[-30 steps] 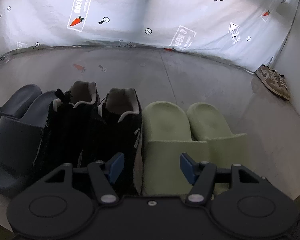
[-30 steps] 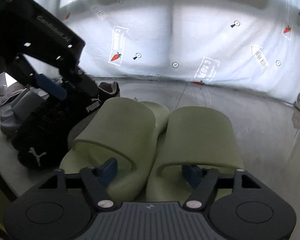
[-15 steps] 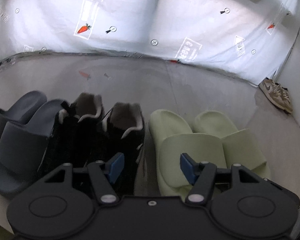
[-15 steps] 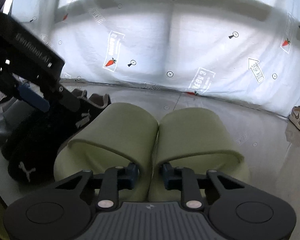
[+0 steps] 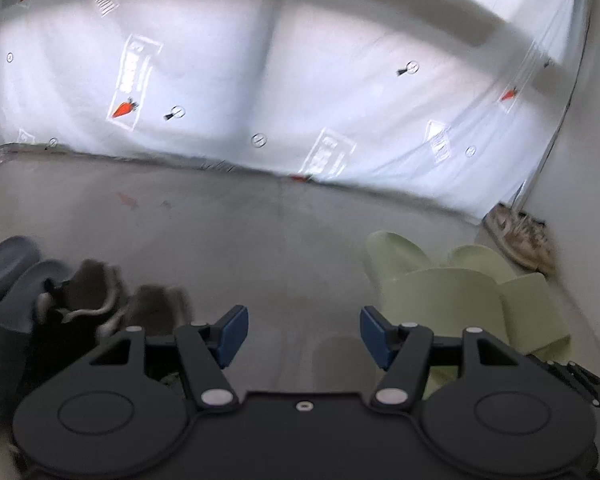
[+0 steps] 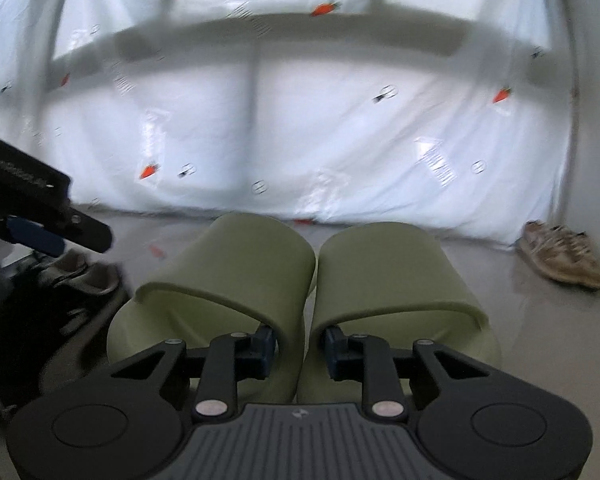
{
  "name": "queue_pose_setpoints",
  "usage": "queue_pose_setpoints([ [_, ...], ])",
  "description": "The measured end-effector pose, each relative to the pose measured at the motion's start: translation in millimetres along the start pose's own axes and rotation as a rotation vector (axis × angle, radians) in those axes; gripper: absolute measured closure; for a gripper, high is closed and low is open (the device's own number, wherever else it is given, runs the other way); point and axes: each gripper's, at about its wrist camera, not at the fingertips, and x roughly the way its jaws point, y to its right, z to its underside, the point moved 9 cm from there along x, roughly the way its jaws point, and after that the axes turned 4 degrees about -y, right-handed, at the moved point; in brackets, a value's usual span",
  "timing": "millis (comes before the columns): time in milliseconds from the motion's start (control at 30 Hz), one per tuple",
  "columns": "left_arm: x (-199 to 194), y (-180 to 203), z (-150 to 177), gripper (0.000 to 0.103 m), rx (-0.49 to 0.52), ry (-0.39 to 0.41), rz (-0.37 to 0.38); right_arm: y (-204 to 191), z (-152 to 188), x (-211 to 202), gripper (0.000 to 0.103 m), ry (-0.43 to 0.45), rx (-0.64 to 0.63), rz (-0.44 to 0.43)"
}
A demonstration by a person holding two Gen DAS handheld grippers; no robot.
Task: Organize scattered shoes
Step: 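Carry the green slides to the corner beside the tan sneakers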
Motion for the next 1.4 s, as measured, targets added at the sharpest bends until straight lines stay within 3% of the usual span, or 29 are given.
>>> queue_pose_setpoints([
  [133,8.2,50.3,-2.5,0.04,-0.025,0.031,0.01,52.1,-13.3,-1.1,0.072,0.023,0.002,0.037],
  [367,30.5,127.1,-0.1,0.04,-0.067,0.061,-0.004,178.0,-27.7,5.6,0.071,0.045,-0.006,0.112],
  [500,39.6,162.1,-2.3,0.04,-0.075,0.067,-0.016,244.9,-21.2,9.7,0.071,0.022,-0.002,0.149],
  [733,68.5,210.3,5.5,0.04,-0.068,0.009,-0.021,344.4,12.4,15.7,0.07,-0.048,0.066,0.21],
  [1067,114.6,258.4,-20.1,0.04,0.031,-0.028,-0.003,427.5,47.5,39.3,0.067,-0.094,0.164,0.228],
  [1233,133.0,265.0,-17.4,0.04,0.045,-0.076,-0.013,461.6,56.7,62.9,0.067,-0.124,0.169,0.258],
  [1400,145.5,274.8,-11.3,0.04,0.072,-0.116,-0.013,480.6,63.6,78.0,0.067,-0.155,0.163,0.23],
])
